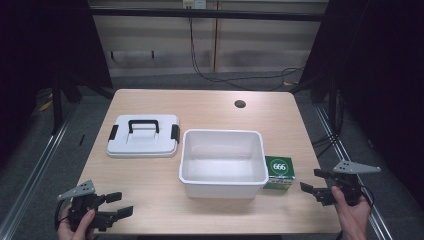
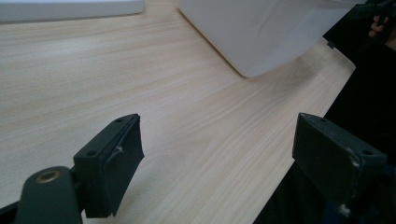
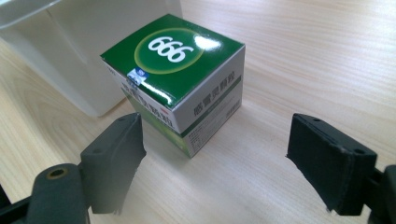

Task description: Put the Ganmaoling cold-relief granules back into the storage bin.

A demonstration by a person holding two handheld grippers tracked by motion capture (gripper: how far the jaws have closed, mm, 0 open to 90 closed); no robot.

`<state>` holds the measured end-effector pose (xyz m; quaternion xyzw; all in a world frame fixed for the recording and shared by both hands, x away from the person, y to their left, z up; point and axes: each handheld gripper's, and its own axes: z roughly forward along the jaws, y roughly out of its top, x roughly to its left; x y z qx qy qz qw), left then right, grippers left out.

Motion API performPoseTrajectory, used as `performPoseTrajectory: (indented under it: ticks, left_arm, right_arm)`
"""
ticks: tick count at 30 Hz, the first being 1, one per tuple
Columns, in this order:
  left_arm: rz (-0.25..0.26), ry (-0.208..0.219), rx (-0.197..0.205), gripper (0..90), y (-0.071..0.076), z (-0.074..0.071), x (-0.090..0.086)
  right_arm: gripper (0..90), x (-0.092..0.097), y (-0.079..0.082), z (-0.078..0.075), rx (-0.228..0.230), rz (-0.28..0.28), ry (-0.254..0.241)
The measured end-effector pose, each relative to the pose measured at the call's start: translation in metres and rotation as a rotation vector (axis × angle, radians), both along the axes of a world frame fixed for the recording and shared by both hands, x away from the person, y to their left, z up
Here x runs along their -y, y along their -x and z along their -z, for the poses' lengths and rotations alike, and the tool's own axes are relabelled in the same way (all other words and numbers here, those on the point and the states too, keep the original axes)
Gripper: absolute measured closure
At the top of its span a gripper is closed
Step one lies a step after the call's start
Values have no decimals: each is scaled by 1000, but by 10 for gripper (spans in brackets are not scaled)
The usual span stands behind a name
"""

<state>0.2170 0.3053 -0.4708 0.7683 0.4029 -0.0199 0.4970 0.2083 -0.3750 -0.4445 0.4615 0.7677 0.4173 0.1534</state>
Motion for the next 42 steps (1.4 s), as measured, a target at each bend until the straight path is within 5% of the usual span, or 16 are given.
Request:
performPoseTrajectory:
  ticks: [7,12,24,35,42]
  left_arm:
    - [3,-6,0,161,0,0,1]
    - [4,-6,0,161,0,0,1]
    - [-3,-7,2,160,0,0,-1]
    - [-9,-9,-4,160,-1,1,-1]
    - [-7,-7,-7,160,-1,1,-1]
  right_arm:
    - [157,-2,1,-2,-12,2,-29]
    - [141,-3,-1,-2,-30,-86,-97]
    - [133,-17,-3,-17,45,-151,-58]
    - [137,-27,-15,-33,18,-226,-43]
    - [135,-28,-23,-48,72,-250,-31]
